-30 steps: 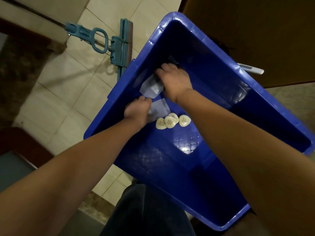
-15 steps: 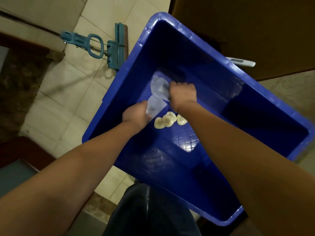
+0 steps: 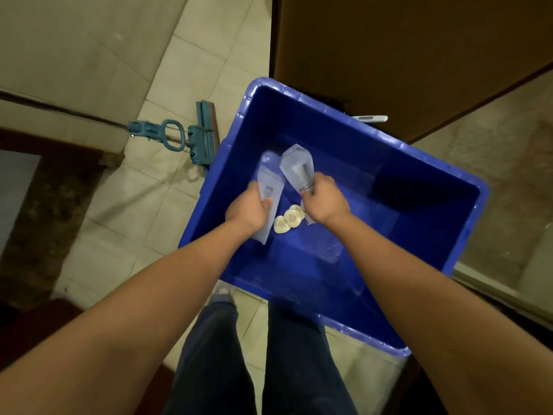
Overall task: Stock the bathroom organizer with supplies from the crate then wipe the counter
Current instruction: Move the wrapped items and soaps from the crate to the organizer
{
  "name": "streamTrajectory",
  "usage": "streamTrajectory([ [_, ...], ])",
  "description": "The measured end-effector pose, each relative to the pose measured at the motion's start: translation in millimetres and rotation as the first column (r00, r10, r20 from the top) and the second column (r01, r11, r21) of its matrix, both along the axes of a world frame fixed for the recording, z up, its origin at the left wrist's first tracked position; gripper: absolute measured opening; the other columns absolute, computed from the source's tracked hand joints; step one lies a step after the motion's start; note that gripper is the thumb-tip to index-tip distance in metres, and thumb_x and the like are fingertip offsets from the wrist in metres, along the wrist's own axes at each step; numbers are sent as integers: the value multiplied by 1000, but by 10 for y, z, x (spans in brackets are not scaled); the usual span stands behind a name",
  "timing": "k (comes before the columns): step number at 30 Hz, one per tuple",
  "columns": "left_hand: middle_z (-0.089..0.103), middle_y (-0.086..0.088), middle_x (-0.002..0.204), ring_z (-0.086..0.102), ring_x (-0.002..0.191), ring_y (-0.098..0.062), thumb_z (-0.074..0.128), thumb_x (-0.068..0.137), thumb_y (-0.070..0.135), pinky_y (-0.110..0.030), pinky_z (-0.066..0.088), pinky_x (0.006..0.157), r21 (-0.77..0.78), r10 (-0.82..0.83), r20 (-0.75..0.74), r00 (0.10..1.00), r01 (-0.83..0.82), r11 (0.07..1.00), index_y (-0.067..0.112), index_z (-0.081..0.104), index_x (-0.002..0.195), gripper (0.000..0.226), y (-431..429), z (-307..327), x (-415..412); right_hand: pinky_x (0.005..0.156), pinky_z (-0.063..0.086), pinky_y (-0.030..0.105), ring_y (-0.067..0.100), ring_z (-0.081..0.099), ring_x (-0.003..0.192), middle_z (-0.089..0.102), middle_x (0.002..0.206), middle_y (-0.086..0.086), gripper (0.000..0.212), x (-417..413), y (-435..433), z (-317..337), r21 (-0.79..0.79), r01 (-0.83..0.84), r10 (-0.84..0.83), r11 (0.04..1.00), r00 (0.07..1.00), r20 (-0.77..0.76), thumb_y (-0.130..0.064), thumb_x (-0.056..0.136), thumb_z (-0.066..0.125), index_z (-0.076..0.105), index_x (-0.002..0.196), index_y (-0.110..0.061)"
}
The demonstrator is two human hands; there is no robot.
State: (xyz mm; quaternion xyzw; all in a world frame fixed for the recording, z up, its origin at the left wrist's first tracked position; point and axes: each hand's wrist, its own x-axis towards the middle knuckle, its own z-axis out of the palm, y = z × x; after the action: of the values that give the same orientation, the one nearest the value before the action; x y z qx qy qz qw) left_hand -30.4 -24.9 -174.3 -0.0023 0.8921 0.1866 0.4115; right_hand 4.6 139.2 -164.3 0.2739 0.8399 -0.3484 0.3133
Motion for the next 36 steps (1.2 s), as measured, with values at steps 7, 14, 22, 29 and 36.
streamTrajectory([
  [7,54,-10,117,57,105,-34,51,96,26,-44,49,89,213,64,111,992,-87,973,13,27,137,50,18,636,193,56,39,28,15,53,73,57,104,7,10,425,-184,687,-130,366,-379,922,920,-100,-20,92,48,51,97,-11],
  [14,43,-10,142,49,123,-32,59,92,18,-47,43,102,415,-49,66,997,17,909,28,-1,153,86,-41,1478,372,62,46,30,15,55,73,56,80,-2,14,899,-472,1504,-231,584,-628,778,731,-266,-22,87,62,53,92,-13],
  [22,52,4,121,53,114,-20,53,93,1,-45,48,96,618,-248,-94,964,252,745,39,11,150,80,-37,2403,587,81,57,37,22,65,95,65,109,9,35,1375,-612,2442,-366,693,-778,621,490,-392,-2,84,64,56,119,-8],
  [29,49,0,139,54,109,-11,49,93,-4,-19,53,68,739,-325,-99,941,288,609,32,22,153,75,21,3065,839,61,50,21,18,63,95,60,115,7,53,1778,-764,3099,-467,697,-817,544,315,-483,-6,87,64,43,134,-16],
  [36,41,-7,148,55,118,-19,53,91,-6,-28,57,80,821,-414,-73,907,291,491,33,20,152,80,102,3507,1289,54,51,16,5,64,82,56,95,-16,52,2292,-889,3486,-253,768,-691,589,316,-650,-17,89,60,41,136,-26],
])
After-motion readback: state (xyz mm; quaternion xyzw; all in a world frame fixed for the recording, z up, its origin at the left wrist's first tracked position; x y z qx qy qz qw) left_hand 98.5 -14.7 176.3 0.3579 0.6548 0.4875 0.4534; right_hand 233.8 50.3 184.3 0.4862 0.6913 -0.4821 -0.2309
